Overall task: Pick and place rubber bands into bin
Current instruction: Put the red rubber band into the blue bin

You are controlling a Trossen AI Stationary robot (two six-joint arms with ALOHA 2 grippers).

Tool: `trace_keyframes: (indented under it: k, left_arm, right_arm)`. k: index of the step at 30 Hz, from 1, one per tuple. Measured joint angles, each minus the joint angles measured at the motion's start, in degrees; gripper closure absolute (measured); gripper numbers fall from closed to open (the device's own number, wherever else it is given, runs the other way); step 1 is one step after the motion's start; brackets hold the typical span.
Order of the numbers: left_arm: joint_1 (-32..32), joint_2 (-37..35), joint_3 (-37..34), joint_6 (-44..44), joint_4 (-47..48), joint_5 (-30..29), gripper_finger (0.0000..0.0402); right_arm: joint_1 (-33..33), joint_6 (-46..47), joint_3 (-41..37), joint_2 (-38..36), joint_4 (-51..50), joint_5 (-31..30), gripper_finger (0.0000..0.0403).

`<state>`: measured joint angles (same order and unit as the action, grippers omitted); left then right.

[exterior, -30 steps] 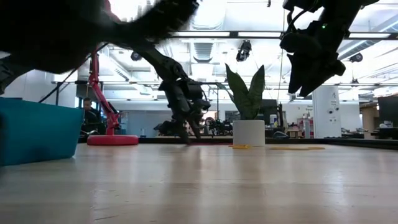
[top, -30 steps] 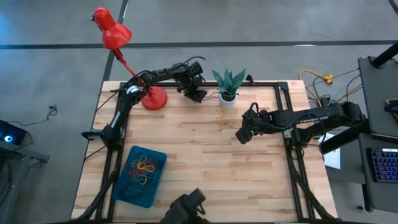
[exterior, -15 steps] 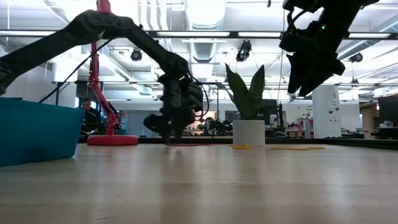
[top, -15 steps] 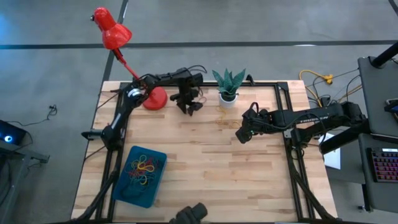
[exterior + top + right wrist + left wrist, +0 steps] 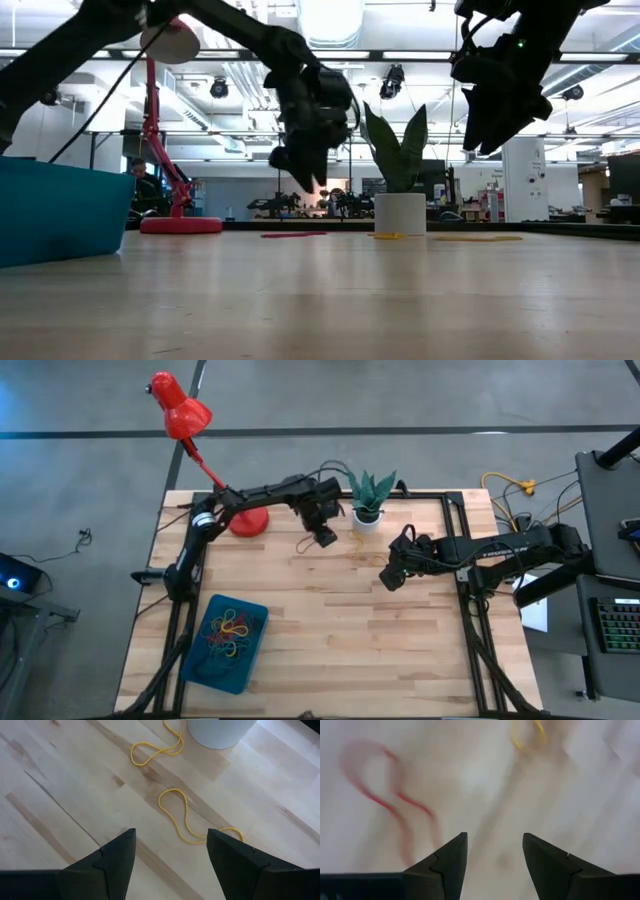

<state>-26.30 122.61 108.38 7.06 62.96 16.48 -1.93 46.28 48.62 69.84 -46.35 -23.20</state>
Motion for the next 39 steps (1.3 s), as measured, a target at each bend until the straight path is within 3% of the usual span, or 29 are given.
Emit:
trace_keyframes:
  k: [3,12,17,28,34,39]
  left_arm:
    - [0.03,-0.2,0.0,-0.08,-5.28,-8.07,0.0226]
    - [-3.42,4.62,-0.16,2.48,0.4,-7.31,0.0226]
    - [-4.26,4.77,-2.49,2.59,-3.3,-10.18,0.0226]
    - [-4.22,4.47,-8.97,3.07,-8.95,-9.49,0.0226]
    - [-3.73,4.29,-10.16,3.18,-8.53,-0.49,0.0226]
    - [-1.66,4.33,-10.16,3.16,-8.96,-3.14,0.0226]
  right_arm:
    - [0.0,0.0,0.0,0.0,-0.02,0.0,0.0175]
    - [0.0,0.22,0.0,0.02,-0.15,0.61,0.0174]
    - [0.0,0.22,0.0,0.02,-0.13,0.76,0.0174]
    - [-0.02,0.22,0.0,0.02,-0.16,0.87,0.0175]
    - [-0.02,0.05,0.0,0.02,-0.21,0.87,0.0175]
    - [-0.02,0.02,0.0,0.02,-0.24,0.81,0.0175]
